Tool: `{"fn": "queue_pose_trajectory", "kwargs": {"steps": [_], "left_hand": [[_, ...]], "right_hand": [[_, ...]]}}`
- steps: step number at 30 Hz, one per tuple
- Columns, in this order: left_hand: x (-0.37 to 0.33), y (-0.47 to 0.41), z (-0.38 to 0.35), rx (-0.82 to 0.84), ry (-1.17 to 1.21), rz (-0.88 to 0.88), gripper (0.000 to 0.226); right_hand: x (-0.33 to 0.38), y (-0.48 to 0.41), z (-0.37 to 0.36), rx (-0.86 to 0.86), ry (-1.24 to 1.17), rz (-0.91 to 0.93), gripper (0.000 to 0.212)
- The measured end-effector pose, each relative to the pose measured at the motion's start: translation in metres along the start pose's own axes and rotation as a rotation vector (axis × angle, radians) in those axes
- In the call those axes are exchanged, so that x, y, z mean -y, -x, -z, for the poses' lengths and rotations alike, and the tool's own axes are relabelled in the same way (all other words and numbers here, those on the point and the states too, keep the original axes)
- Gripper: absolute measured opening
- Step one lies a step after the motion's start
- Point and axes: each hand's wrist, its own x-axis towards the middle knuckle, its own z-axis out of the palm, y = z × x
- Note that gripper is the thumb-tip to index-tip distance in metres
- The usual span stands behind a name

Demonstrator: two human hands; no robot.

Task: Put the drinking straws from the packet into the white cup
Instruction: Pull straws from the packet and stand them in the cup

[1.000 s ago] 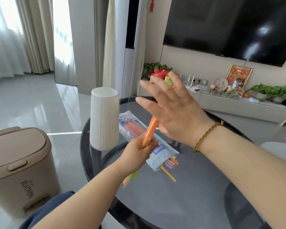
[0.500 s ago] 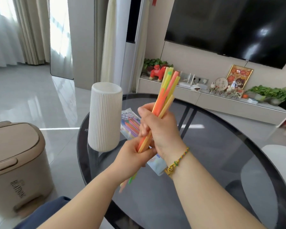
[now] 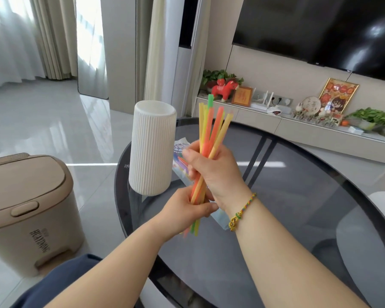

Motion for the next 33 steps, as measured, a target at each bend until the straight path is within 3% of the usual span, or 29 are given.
{"fn": "queue_pose_trajectory", "kwargs": {"steps": [7, 13, 17, 21, 26, 28, 33], "left_hand": [[0.012, 0.002, 0.006, 0.034, -0.084, 0.106, 0.030], [0.008, 0.006, 0.024, -0.038, -0.044, 0.066, 0.020], [0.000, 0.010, 0.045, -0.107, -0.003, 0.056, 0.034], [-0.015, 0.014, 0.076, -0.325, 0.061, -0.057, 0.036], [-0.024, 0.006, 0.088, -0.708, -0.136, -0.150, 0.026], [-0.024, -0.001, 0.091, -0.717, -0.210, -0.158, 0.037], [-0.024, -0.023, 0.097, -0.540, -0.277, -0.153, 0.099]], "right_hand": [[-0.012, -0.002, 0.000, -0.010, -0.068, -0.062, 0.025], [-0.011, -0.009, -0.005, 0.274, -0.015, -0.238, 0.022], [0.016, -0.040, -0.003, 0.100, -0.184, -0.106, 0.024], [0.055, -0.071, 0.003, -0.071, -0.307, 0.055, 0.026], [0.095, -0.095, 0.001, -0.109, -0.395, 0.204, 0.027], [0.106, -0.103, -0.002, -0.157, -0.451, 0.235, 0.028], [0.107, -0.121, -0.022, -0.214, -0.433, 0.238, 0.029]]}}
